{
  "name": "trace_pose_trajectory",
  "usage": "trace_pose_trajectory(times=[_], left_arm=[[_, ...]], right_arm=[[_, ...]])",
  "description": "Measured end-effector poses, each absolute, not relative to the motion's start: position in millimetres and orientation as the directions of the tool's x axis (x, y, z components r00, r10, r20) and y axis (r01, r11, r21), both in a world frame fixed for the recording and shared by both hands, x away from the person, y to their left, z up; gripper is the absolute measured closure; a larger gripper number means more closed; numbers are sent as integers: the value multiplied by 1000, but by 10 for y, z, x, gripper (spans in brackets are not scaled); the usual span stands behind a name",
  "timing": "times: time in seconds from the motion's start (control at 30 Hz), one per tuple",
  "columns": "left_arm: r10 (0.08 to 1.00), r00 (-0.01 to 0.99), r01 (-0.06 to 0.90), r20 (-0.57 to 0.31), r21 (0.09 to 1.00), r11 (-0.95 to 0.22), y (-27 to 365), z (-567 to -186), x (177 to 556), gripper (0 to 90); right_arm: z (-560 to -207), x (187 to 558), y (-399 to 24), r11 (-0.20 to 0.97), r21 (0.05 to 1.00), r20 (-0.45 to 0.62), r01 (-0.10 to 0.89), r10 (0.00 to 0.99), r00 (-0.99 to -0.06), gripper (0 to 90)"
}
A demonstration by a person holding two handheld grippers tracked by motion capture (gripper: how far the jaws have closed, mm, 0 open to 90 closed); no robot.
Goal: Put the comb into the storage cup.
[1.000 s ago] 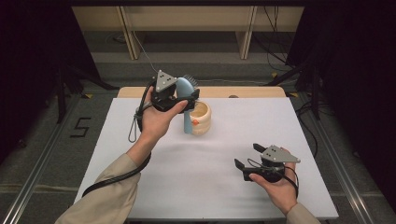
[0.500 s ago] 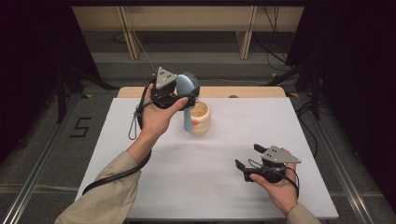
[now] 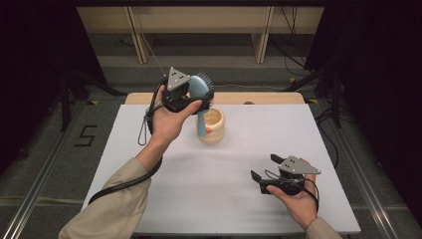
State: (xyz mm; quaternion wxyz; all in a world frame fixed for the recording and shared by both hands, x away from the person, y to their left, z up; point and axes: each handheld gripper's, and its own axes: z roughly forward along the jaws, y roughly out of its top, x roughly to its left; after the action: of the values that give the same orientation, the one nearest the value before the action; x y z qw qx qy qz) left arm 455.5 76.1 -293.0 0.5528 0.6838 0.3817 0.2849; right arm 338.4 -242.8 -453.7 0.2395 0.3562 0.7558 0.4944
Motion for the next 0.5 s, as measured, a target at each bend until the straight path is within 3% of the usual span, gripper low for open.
trace_pose_trajectory(times=[0.5], left_arm=[[836, 548, 211, -40, 973, -92, 760, -2921, 4607, 202]], right_arm=[[-4546, 3391, -2439, 255, 917, -6, 307, 778, -628, 101]])
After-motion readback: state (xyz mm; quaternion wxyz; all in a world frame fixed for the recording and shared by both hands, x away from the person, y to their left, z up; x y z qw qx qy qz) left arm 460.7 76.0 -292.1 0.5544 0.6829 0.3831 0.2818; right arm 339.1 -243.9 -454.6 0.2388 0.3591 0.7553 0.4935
